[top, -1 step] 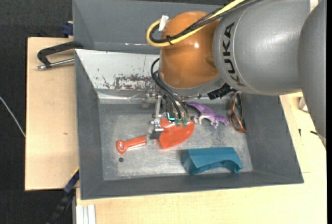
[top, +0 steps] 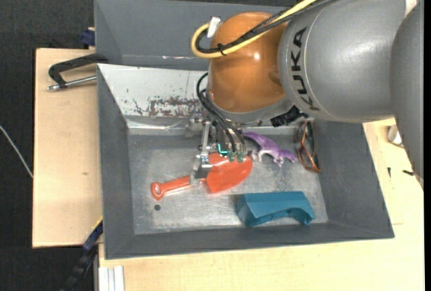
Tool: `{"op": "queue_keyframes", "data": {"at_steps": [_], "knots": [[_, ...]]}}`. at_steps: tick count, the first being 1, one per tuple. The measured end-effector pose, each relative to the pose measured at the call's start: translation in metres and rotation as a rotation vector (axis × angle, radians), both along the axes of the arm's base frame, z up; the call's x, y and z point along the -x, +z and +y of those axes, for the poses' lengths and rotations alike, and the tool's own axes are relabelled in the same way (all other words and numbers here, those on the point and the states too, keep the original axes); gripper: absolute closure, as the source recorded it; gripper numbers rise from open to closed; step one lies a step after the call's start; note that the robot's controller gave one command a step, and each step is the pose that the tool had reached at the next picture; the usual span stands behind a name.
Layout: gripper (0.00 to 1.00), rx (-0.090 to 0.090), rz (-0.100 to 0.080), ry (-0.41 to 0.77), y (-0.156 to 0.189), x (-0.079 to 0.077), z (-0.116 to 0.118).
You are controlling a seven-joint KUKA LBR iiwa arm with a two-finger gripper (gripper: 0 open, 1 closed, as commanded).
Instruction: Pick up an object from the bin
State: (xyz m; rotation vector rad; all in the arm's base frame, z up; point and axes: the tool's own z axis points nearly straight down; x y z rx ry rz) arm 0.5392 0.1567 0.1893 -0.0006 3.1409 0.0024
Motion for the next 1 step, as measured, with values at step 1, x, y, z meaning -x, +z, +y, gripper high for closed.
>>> {"op": "queue_keyframes", "data": {"at_steps": [1], "knots": [[0.00, -0.001, -0.007, 0.043, -0.0486, 0.0135, -0.0006]]}}
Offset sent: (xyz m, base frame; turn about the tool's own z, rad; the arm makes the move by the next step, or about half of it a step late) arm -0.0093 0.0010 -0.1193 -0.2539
